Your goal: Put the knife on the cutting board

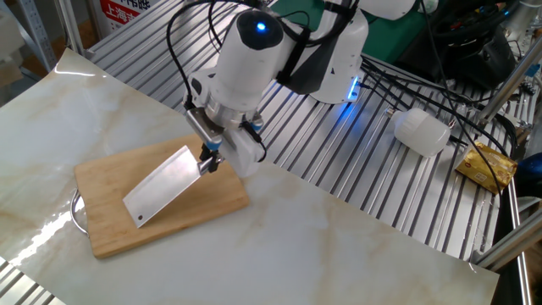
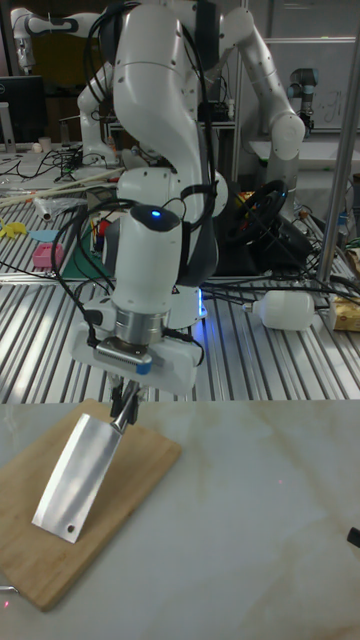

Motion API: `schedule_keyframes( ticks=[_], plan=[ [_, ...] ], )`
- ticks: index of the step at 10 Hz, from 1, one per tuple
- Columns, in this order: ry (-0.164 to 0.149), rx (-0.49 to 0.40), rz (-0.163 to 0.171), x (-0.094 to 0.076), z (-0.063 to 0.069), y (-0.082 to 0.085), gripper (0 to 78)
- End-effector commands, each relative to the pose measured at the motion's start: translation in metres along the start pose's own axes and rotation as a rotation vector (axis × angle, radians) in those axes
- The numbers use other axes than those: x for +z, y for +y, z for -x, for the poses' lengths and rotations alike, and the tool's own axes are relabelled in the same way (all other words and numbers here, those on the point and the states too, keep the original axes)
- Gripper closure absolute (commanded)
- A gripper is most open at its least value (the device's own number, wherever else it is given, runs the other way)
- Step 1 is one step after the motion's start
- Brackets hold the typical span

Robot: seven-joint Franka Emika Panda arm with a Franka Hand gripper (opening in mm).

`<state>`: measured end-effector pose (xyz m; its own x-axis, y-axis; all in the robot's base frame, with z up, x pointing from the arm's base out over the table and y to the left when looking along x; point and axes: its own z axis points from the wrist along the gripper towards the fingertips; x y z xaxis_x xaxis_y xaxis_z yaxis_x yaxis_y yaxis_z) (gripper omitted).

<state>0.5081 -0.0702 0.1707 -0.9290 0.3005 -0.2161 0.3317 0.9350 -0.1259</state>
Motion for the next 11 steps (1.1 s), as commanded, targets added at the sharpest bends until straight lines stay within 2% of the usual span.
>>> schedule_keyframes(
  ticks=[1, 5, 8, 9, 11],
  plan=[
    [-0.008, -0.003, 0.000, 0.001, 0.003, -0.001, 76.4],
    [-0.016, -0.038, 0.016, 0.022, 0.013, -0.011, 76.4],
    [-0.005, -0.048, 0.028, 0.029, 0.018, -0.008, 76.4],
    [0.028, -0.075, 0.026, 0.039, 0.026, -0.002, 76.4],
    [0.074, -0.094, 0.056, 0.058, 0.035, 0.002, 76.4]
  ],
)
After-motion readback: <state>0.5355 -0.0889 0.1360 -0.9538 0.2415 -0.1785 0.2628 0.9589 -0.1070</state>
